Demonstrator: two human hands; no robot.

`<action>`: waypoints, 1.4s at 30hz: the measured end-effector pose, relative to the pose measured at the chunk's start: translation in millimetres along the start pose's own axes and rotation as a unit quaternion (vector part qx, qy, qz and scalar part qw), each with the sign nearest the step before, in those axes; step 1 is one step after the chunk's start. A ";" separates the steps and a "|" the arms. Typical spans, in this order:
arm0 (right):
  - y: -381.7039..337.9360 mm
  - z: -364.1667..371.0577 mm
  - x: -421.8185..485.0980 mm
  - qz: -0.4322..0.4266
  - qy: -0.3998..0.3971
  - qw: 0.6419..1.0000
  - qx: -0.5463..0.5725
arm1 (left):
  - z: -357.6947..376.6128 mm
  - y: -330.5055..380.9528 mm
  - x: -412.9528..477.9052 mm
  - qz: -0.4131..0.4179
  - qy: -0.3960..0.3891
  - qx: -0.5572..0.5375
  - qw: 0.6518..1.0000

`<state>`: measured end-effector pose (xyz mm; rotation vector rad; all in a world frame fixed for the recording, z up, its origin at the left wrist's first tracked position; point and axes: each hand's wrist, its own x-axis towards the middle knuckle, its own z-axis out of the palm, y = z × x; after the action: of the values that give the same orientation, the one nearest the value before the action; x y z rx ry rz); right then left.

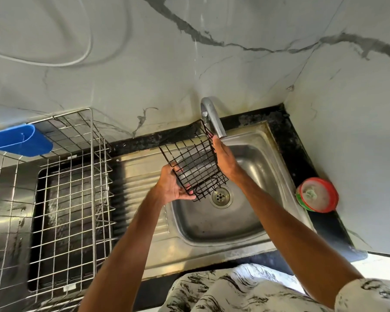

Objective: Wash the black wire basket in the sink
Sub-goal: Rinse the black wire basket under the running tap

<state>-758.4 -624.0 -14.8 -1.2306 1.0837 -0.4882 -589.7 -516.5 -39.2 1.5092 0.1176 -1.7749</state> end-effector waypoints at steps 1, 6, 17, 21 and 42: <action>9.6 -2.7 -2.3 0.001 -0.015 1.000 -0.026 | 0.3 -0.4 1.1 0.007 0.002 -0.002 1.000; 17.4 -4.7 -13.1 0.044 -0.026 0.995 -0.083 | -5.5 -2.6 2.6 -0.001 -0.007 -0.023 1.000; 58.5 -16.9 -12.3 0.085 -0.042 0.995 -0.028 | -3.5 -7.6 0.6 0.008 -0.007 -0.026 1.000; 69.0 -29.6 -6.7 0.176 -0.060 0.983 -0.007 | -4.4 -10.3 -2.3 0.007 -0.017 -0.013 1.000; 24.6 -65.1 8.5 0.289 -0.136 0.948 -0.016 | -7.0 -10.6 1.5 0.290 -0.038 0.347 0.891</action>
<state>-816.4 -656.0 -37.7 -0.9133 1.1495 0.1471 -590.6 -506.2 -46.9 1.6941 -1.0089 -1.4196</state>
